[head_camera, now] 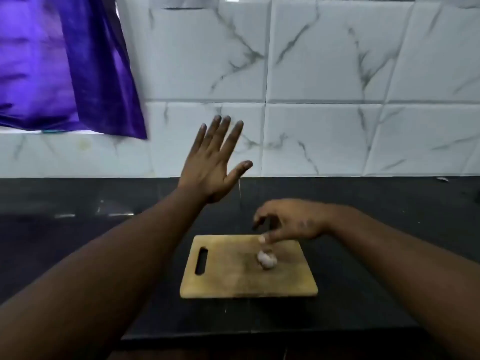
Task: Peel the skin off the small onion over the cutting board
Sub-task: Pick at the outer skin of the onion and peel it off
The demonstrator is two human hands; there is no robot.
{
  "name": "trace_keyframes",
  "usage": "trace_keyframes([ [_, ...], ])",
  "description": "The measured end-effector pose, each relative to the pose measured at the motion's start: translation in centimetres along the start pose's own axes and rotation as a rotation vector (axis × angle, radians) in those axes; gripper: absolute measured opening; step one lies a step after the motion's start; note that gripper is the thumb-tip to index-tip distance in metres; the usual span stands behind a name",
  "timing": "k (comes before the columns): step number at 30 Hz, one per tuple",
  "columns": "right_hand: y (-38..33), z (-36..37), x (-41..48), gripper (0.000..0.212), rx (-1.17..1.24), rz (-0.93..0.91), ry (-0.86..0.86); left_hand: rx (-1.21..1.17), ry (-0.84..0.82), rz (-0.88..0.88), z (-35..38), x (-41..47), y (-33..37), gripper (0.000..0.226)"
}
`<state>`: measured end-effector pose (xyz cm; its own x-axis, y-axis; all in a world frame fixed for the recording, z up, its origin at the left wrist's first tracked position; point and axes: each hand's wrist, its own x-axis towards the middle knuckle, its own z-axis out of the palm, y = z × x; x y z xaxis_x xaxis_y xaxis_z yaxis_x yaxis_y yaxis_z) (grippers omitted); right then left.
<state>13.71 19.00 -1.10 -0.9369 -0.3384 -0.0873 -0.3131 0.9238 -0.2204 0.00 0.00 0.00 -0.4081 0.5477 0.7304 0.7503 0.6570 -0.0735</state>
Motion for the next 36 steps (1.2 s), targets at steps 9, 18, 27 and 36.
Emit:
trace_keyframes([
  [9, 0.0, 8.4, -2.2, 0.042, 0.367, 0.142, 0.389, -0.196, -0.253, -0.070, 0.9, -9.3, 5.7, 0.049],
  [18, 1.6, 11.1, 0.0, 0.048, 0.901, 0.128, 0.866, -0.802, -0.062, -0.450, 5.0, -11.6, 9.8, 0.016],
  [27, 2.0, 11.9, -0.1, 0.047, 0.920, 0.017, 0.912, -0.678, 0.081, -0.417, 5.6, -11.9, 9.9, 0.012],
  [36, 2.2, 10.8, 0.6, 0.034, 0.931, 0.016, 0.886, -0.534, 0.161, -0.343, 5.0, -12.1, 10.0, 0.027],
])
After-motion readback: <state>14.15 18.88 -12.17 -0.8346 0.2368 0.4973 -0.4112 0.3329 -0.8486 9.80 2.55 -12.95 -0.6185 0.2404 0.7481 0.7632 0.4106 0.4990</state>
